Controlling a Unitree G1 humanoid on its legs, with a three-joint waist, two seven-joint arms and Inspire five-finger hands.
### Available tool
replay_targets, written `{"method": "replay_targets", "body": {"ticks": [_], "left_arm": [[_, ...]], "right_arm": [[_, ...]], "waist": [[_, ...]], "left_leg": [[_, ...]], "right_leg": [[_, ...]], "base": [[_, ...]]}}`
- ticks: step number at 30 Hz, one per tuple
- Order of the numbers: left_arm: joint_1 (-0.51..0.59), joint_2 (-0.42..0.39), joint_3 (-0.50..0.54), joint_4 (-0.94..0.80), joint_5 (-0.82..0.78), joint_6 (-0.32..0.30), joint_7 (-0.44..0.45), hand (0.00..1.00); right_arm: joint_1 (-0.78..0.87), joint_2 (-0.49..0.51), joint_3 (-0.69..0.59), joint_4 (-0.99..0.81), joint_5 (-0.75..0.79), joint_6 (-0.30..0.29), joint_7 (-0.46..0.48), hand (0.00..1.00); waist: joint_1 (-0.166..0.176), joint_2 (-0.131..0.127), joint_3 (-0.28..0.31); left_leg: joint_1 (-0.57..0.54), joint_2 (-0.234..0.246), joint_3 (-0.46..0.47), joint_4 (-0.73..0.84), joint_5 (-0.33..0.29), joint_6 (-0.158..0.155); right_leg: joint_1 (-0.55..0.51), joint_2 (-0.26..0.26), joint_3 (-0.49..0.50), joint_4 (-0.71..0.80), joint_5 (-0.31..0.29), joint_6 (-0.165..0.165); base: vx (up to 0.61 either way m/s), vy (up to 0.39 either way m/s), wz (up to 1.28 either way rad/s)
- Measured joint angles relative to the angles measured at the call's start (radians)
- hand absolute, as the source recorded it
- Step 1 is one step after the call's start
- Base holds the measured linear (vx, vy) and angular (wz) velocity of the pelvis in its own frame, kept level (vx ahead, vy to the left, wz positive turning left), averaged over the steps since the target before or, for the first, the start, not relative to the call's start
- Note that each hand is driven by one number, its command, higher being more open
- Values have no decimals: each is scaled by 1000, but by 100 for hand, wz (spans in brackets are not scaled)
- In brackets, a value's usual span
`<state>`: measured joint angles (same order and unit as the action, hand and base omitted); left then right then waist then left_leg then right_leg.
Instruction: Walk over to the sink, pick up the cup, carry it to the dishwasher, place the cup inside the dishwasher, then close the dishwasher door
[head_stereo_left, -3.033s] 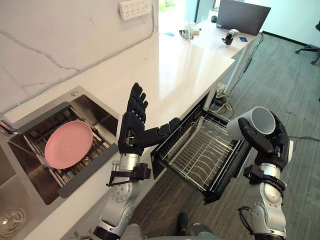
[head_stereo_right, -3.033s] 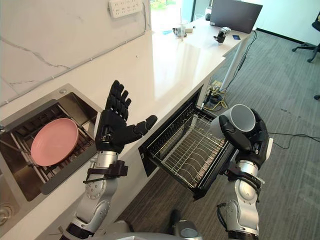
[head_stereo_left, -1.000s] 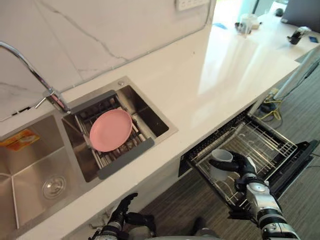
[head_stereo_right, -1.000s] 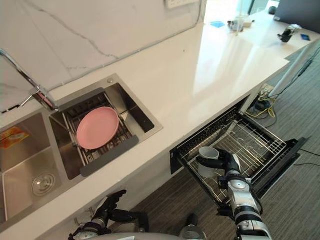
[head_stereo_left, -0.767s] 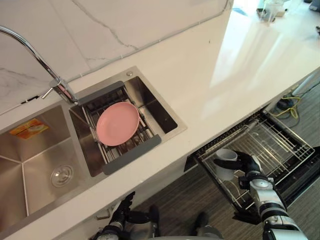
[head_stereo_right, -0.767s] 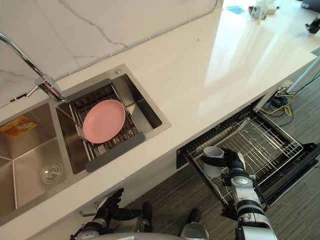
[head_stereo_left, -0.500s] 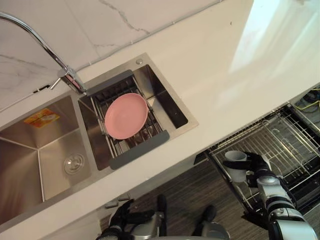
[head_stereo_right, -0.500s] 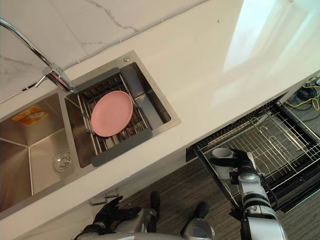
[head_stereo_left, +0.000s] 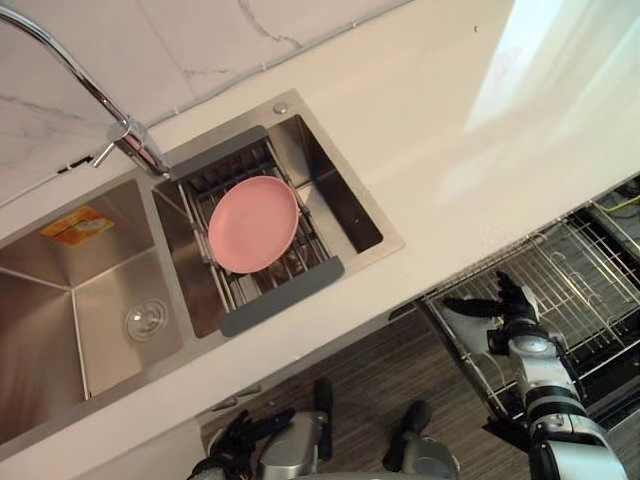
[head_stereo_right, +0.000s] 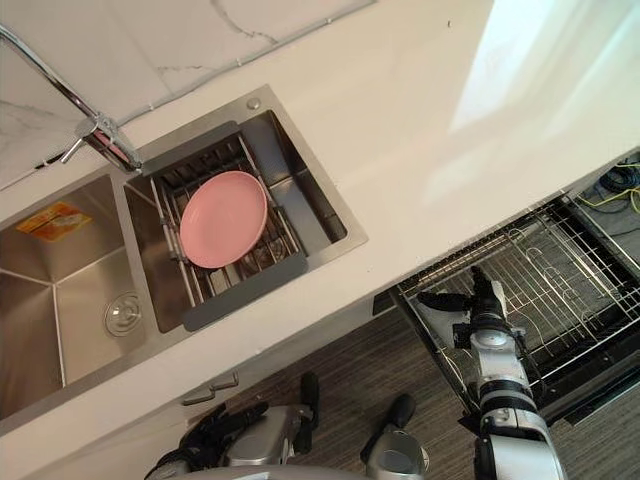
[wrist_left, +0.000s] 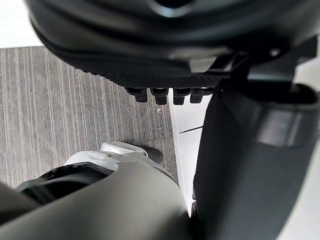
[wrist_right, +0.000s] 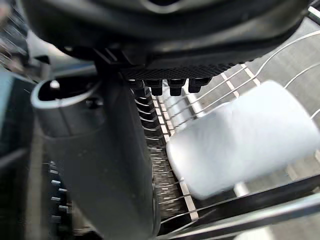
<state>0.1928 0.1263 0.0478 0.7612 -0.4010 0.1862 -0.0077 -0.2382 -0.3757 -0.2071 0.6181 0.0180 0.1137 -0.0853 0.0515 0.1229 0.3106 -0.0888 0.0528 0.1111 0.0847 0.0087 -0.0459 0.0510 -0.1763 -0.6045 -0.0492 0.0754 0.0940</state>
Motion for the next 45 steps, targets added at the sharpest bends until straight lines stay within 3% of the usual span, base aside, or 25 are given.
{"method": "replay_targets", "body": {"ticks": [8, 16, 18, 19, 20, 25, 28, 31, 34, 35, 36, 38, 40, 41, 42, 44, 45], "left_arm": [[0, -9, 149, 108, -168, 69, 79, 100], [25, -35, 273, 187, -268, 67, 93, 100], [30, -33, 312, 199, -263, 67, 93, 100], [30, -31, 322, 216, -241, 65, 89, 100], [32, -34, 322, 232, -214, 61, 85, 100], [43, -32, 314, 255, -88, 17, 42, 100], [46, -33, 294, 289, -71, 17, -10, 100], [31, -22, 266, 306, -124, 39, -22, 100], [20, 2, 180, 339, -323, 118, -26, 100], [16, 7, 169, 340, -333, 121, -38, 100], [6, 14, 148, 340, -328, 117, -40, 100], [2, 34, 106, 340, -315, 110, -39, 100], [-5, 52, 63, 337, -303, 112, -34, 100], [-18, 63, 52, 336, -279, 116, -32, 100], [-23, 67, 52, 336, -262, 118, -31, 100], [-45, 83, 52, 338, -209, 121, -30, 100], [-47, 90, 52, 340, -196, 123, -30, 100]], "right_arm": [[237, 150, -85, -348, 89, -47, 31, 100], [430, 266, -152, -606, 296, -123, 76, 100], [493, 308, -193, -704, 398, -142, 97, 100], [536, 335, -227, -767, 510, -186, 153, 100], [556, 340, -254, -820, 568, -236, 200, 100], [523, 340, -268, -1000, 665, -380, 359, 100], [515, 342, -268, -1028, 746, -407, 423, 100], [515, 355, -223, -1026, 773, -363, 465, 100], [515, 347, -126, -1013, 756, -298, 479, 100], [515, 346, -90, -990, 738, -286, 479, 100], [512, 331, -68, -971, 728, -272, 478, 100], [501, 305, -58, -937, 726, -266, 471, 100], [482, 280, -64, -893, 729, -265, 449, 100], [481, 270, -64, -876, 735, -260, 444, 100], [482, 267, -62, -873, 735, -257, 442, 100], [480, 264, -59, -871, 735, -245, 440, 100], [479, 263, -58, -871, 735, -241, 441, 100]], "waist": [[-43, -58, -43], [-76, -74, -96], [-98, -70, -99], [-122, -63, -104], [-136, -54, -109], [-140, -57, -133], [-142, -65, -155], [-123, -68, -162], [-117, -84, -167], [-116, -106, -178], [-106, -120, -183], [-98, -137, -185], [-109, -145, -188], [-117, -133, -191], [-120, -133, -191], [-119, -144, -187], [-119, -156, -190]], "left_leg": [[32, 47, 73, 107, -87, -13], [46, 97, 139, 187, -153, -13], [47, 136, 209, 219, -183, -9], [54, 204, 327, 264, -189, -9], [58, 222, 373, 293, -179, -23], [102, 174, 424, 260, -194, -12], [115, 127, 425, 218, -188, 0], [119, 100, 421, 190, -181, 10], [139, 39, 391, 135, -172, 26], [144, 3, 359, 91, -157, 31], [152, -27, 329, 41, -134, 35], [177, -61, 278, -30, -89, 57], [194, -65, 206, -77, -59, 68], [189, -45, 157, -85, -48, 72], [179, -32, 135, -84, -45, 72], [167, 5, 64, -94, -20, 37], [167, 6, 50, -92, -19, 30]], "right_leg": [[32, 27, 80, 0, -11, -6], [55, 59, 139, -4, -19, -16], [78, 60, 116, -3, -26, -16], [96, 59, 87, 3, -35, -10], [102, 46, 75, 27, -48, 1], [102, -2, 106, 37, -53, 36], [105, -38, 100, 33, -37, 55], [88, -64, 95, 70, -49, 63], [34, -155, 82, 251, -153, 69], [15, -191, 67, 318, -185, 57], [-7, -214, 67, 379, -208, 18], [-32, -231, 162, 458, -211, 1], [-73, -218, 263, 559, -204, -91], [-84, -171, 331, 545, -258, -52], [-92, -142, 362, 519, -277, -36], [-146, -45, 455, 428, -285, -20], [-155, -29, 474, 391, -272, -15]], "base": [[22, 0, -29], [-23, 18, -25], [32, 16, 33], [86, 86, 62], [89, 126, 49], [26, 164, -9], [27, 131, 8], [18, 105, 12], [7, 110, 34], [40, 71, 66], [42, 25, 64], [51, 20, 78], [102, -13, 105], [107, -69, 92], [146, -159, 107], [134, -218, 93], [98, -185, 82]]}}
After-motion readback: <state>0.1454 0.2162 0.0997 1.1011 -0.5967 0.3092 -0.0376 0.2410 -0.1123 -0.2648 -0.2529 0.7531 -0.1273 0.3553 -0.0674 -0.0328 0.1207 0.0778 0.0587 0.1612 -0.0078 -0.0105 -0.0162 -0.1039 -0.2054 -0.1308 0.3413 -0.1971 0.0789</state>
